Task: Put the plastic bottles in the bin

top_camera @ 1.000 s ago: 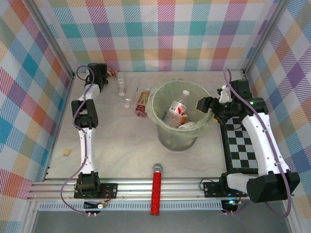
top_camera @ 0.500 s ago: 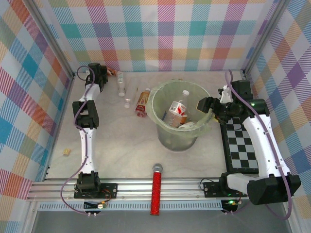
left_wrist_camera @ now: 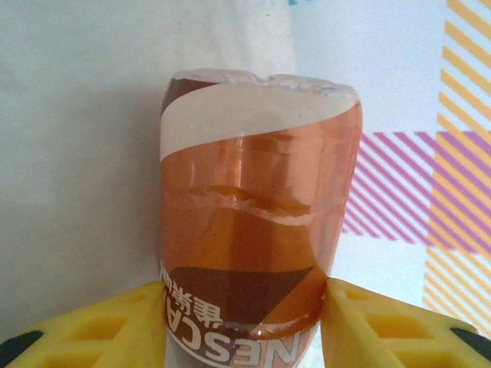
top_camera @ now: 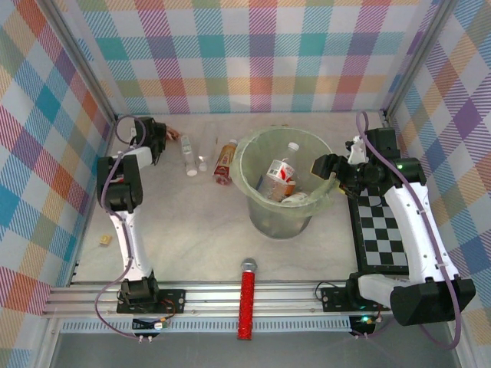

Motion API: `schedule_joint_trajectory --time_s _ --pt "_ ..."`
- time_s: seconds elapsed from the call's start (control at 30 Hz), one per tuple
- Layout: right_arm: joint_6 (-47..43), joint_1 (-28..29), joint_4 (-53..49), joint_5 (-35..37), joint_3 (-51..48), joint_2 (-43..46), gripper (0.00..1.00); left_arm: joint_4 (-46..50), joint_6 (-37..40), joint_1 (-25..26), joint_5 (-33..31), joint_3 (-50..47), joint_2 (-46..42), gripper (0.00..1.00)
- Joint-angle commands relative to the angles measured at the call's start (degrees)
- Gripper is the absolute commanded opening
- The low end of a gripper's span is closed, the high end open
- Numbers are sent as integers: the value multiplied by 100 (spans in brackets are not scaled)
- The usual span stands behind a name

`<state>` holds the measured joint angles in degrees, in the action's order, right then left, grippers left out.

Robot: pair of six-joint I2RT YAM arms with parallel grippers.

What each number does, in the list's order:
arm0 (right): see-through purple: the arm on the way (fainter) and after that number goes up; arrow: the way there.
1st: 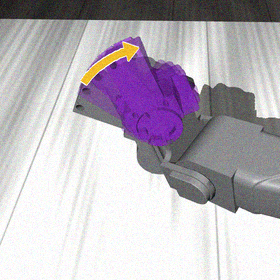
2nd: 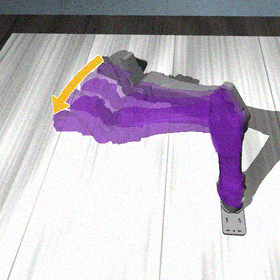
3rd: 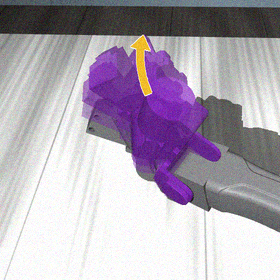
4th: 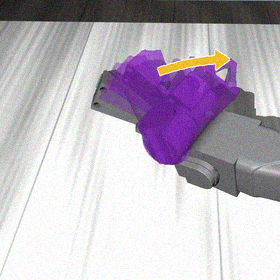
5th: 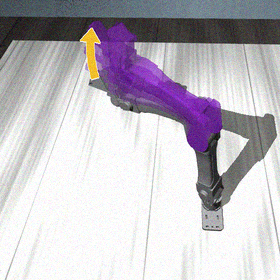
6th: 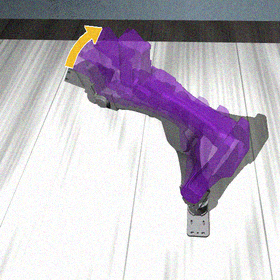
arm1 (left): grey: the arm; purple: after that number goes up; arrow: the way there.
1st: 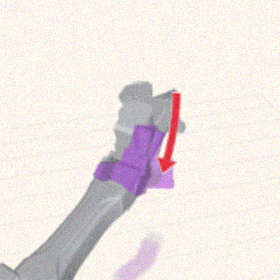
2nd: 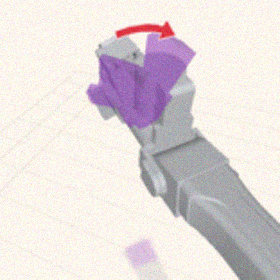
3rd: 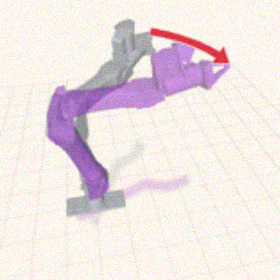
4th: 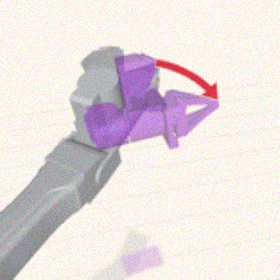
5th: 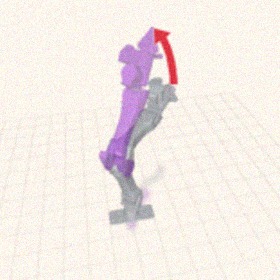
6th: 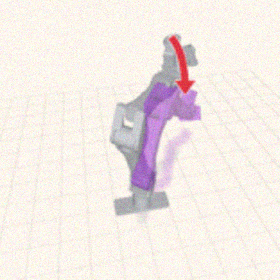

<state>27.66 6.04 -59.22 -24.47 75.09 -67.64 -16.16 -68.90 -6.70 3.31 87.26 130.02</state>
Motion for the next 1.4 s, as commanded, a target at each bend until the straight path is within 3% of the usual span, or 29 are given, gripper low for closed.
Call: schedule_joint_trajectory --time_s 0.0,0.17,0.53,0.77,0.9,1.03,1.37 --pt "-79 37 -37 -39 -16 137 86 -139 378 -138 -106 -703 -401 49" --pt "-121 37 -55 -32 3 128 86 -272 496 -164 -28 -904 -770 49" --pt "-59 39 111 -269 62 84 86 80 824 -183 310 104 -1563 50" --pt "-122 40 96 -233 170 9 86 298 1384 -49 998 -58 -2672 50" --pt "-136 41 108 -184 205 -30 86 988 2091 411 1547 -59 -3442 48" --pt "-180 42 118 -189 251 -39 86 1851 3094 1104 1686 33 -4212 45" --pt "-242 43 452 -402 300 -42 86 3509 4622 3486 1417 255 -5244 41"
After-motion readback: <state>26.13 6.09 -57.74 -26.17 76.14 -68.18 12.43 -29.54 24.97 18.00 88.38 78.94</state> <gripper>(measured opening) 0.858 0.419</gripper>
